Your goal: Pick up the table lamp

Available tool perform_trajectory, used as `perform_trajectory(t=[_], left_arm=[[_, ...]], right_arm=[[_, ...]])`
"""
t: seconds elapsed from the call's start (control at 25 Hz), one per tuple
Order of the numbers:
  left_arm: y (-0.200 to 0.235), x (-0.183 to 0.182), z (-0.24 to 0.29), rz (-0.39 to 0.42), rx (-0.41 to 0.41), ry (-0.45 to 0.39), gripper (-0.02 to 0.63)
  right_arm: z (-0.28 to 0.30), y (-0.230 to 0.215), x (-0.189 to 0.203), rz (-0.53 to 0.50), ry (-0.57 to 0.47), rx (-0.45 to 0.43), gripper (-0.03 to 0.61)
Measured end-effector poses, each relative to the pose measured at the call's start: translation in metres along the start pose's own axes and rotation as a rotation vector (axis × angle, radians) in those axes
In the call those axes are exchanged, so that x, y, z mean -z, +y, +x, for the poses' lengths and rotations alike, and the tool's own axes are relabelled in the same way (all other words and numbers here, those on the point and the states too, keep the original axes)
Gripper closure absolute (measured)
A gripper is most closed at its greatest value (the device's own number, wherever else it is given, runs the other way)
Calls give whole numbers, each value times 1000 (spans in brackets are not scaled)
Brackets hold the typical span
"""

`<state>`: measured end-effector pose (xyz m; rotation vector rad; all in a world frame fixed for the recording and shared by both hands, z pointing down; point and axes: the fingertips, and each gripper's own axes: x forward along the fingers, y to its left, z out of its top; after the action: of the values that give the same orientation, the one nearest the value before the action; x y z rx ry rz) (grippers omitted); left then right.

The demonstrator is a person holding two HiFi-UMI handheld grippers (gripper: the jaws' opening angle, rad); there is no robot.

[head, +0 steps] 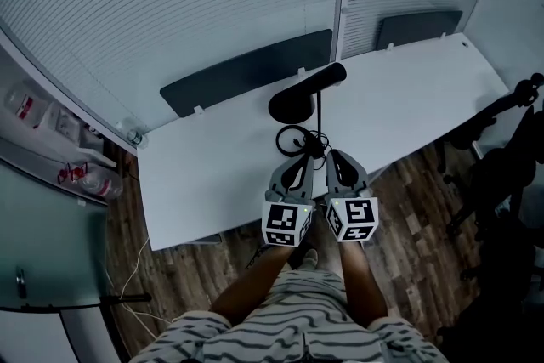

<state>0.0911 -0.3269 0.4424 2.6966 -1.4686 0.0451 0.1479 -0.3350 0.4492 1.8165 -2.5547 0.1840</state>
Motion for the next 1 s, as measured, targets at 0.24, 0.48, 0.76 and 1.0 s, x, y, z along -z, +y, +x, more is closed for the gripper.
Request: perform_trajectory(t=[0.24,0.48,0.76,1.0], left_arm=[[21,2,18,-16,17,13,606],[37,4,29,-16,35,7,606],[49,10,40,-1,43,14,606],[58,7,51,11,46,-7,606]], right_arm=[[30,-14,9,-12,19,31,565],[54,-23,25,-1,19,40,565],[79,-35,57,6,56,43,499],[108,-42,83,-111,37,19,459]])
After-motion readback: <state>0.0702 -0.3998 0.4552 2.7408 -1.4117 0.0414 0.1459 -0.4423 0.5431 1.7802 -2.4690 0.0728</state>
